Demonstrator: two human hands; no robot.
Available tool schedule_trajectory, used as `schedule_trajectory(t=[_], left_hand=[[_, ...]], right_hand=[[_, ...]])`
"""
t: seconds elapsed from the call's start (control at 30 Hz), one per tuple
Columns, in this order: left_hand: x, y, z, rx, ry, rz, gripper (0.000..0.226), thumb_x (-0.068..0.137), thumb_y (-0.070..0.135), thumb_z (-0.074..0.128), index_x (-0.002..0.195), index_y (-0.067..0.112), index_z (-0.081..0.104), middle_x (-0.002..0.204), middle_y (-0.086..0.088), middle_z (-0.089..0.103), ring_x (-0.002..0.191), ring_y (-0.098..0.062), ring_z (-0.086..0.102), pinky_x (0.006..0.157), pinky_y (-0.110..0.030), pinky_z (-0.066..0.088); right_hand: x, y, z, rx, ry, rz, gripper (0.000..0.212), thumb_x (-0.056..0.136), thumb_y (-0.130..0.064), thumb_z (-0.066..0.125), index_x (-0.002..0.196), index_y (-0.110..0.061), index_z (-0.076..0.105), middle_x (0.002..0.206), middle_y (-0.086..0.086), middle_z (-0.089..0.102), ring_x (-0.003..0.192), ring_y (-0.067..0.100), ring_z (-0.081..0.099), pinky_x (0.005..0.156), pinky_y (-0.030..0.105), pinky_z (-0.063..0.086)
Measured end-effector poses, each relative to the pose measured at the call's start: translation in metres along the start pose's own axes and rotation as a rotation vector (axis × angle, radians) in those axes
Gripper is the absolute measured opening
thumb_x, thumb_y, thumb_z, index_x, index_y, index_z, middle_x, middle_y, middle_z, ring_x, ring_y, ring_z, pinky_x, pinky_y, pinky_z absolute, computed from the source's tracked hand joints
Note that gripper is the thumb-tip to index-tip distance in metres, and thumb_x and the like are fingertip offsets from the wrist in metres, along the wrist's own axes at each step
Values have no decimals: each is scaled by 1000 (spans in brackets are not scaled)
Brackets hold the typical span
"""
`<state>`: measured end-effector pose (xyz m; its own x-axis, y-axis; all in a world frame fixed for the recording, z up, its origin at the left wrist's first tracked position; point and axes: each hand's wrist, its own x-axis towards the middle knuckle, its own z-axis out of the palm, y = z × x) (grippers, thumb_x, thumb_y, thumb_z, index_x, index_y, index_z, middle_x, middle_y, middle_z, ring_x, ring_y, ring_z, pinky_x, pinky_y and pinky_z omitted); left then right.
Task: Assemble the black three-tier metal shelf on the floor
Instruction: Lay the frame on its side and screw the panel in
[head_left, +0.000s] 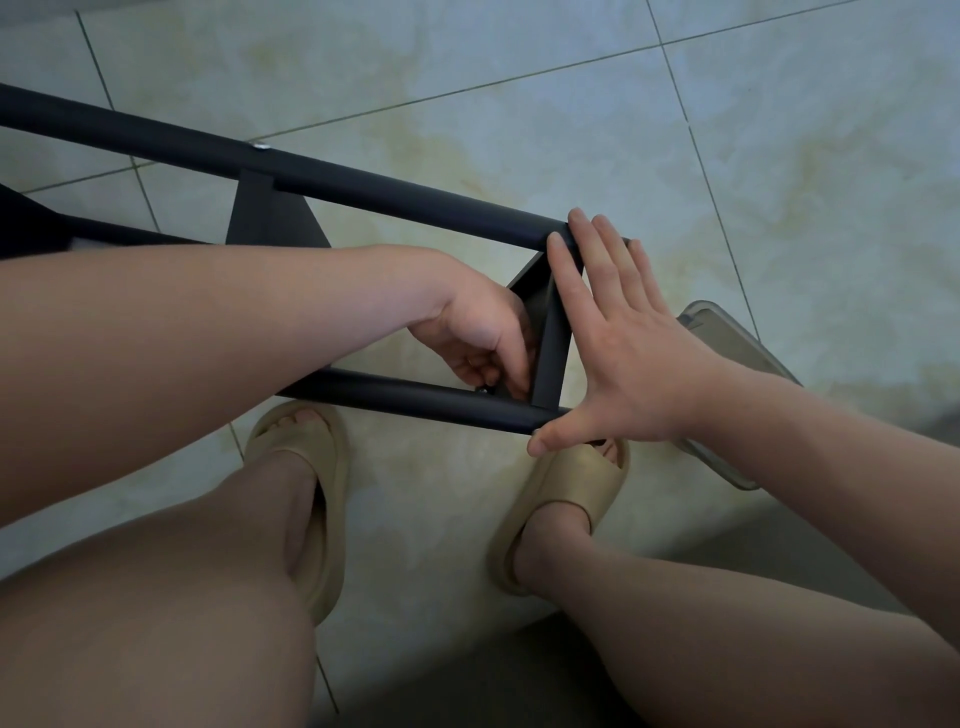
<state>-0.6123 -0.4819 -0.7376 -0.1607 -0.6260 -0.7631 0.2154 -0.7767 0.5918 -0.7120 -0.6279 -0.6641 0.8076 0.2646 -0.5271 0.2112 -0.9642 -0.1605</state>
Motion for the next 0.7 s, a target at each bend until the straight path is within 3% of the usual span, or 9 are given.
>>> schedule_trajectory(t=[0.23,0.4,0.7], left_hand=[[-1,0,0,-2,-13,-2,13,88,1,67,86,14,68,69,3,65,62,-10,52,67,-22,48],[-3,1,-2,-22,-23,-51,11,91,12,65,89,18,74,85,3,72,64,-10,53,73,-26,49],[1,0,4,-32,18,-35,13,88,2,67,79,12,69,70,1,66,59,-9,47,62,-21,43]], right_hand=[[0,0,0,9,0,-6,160,50,-100,53,156,-10,-26,162,13,-35,149,29,-34,120,41,-23],[0,1,1,11,2,-8,160,48,-102,50,156,-11,-27,162,13,-35,149,29,-35,120,40,-23],[0,1,3,2,9,-6,160,47,-102,48,156,-10,-25,162,14,-34,149,30,-34,120,41,-23]])
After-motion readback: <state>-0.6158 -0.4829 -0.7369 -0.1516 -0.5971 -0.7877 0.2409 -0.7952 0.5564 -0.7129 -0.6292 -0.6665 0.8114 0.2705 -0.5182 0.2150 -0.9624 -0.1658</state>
